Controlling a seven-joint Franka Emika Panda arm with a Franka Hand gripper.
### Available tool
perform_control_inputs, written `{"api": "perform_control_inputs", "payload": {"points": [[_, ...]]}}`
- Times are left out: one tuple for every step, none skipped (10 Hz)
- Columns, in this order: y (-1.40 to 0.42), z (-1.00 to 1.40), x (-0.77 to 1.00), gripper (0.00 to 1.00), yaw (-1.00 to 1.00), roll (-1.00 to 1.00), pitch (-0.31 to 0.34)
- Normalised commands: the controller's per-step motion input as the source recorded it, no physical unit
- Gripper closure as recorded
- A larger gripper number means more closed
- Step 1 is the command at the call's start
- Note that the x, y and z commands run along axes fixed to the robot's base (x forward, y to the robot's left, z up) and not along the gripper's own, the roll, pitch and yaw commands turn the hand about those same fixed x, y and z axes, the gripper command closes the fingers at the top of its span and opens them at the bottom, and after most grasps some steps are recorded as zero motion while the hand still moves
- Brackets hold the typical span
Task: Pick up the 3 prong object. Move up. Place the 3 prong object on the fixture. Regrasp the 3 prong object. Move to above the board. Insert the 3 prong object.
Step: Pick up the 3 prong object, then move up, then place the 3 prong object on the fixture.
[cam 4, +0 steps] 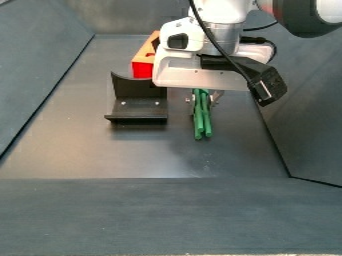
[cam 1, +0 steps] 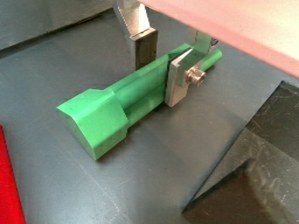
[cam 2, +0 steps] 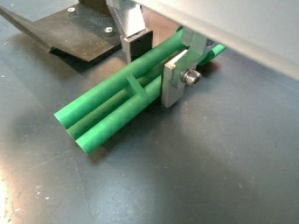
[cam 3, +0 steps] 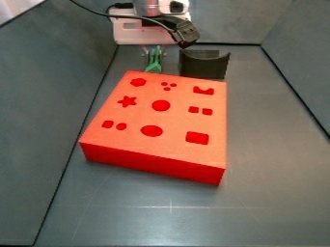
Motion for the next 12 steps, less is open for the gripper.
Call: {"api": "perform_control_inputs", "payload": {"points": [[0.0,0.0,0.0,1.0,0.0,0.0,0.0],[0.0,0.83,0.0,1.0,0.0,0.0,0.0],[0.0,0.83,0.0,1.0,0.03,0.0,0.006],[0.0,0.73,-0.02,1.0,0.02,0.0,0.032],[0.0,0.6,-0.01,1.0,0.02,0.0,0.047],[0.0,0.45,-0.01,1.0,0.02,0.0,0.056],[0.0,0.24,-0.01,1.0,0.01,0.0,0.048],[0.0,1.0,0.0,1.0,0.0,0.0,0.0],[0.0,1.0,0.0,1.0,0.0,0.0,-0.003],[0.0,1.0,-0.01,1.0,-0.01,0.0,0.017],[0.0,1.0,-0.01,1.0,-0.01,0.0,0.022],[0.0,1.0,-0.02,1.0,-0.01,0.0,0.024]]}}
